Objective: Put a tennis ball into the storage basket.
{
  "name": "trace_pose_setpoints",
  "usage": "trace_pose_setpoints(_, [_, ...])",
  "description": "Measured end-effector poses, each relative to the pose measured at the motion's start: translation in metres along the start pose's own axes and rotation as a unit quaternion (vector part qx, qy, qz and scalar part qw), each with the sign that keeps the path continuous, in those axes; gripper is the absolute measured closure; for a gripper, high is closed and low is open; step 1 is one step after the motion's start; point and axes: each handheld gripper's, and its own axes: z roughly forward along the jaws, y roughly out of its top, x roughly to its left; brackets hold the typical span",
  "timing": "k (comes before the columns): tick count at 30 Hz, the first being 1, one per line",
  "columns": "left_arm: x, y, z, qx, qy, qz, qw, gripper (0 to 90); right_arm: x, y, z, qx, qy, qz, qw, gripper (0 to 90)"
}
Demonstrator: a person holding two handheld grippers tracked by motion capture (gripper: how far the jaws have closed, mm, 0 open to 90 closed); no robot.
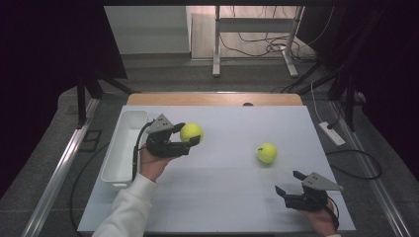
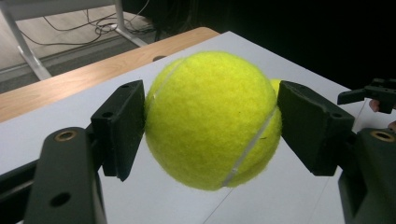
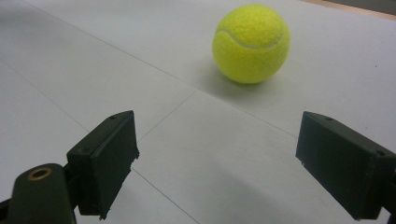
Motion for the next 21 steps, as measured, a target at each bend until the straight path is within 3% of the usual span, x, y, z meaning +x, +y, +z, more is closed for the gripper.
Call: trace_pose_setpoints(21, [0.015, 0.001, -0.015, -0.009, 0.021, -0.013, 0.9996, 27.1, 0.000, 0.000, 0.000, 0.001, -0.001, -0.001, 1.0000, 12.3])
